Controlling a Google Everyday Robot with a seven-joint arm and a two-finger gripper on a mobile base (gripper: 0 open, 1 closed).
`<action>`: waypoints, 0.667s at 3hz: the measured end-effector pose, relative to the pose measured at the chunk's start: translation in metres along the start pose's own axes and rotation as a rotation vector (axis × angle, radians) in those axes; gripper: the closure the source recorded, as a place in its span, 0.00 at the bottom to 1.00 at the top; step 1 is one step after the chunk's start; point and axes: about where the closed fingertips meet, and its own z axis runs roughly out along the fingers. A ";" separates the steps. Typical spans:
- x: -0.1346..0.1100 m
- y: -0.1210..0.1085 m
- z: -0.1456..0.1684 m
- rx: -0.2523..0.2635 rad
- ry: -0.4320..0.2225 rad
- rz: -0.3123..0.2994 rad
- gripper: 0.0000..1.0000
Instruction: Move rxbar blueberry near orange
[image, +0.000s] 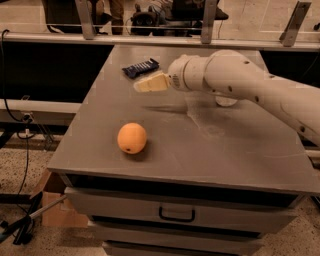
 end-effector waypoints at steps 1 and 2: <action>0.002 0.001 0.018 -0.007 -0.030 -0.004 0.00; -0.005 0.002 0.034 -0.028 -0.044 -0.026 0.00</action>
Offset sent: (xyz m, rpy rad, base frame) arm 0.0436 0.0370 -0.0024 0.0076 -0.0620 0.0836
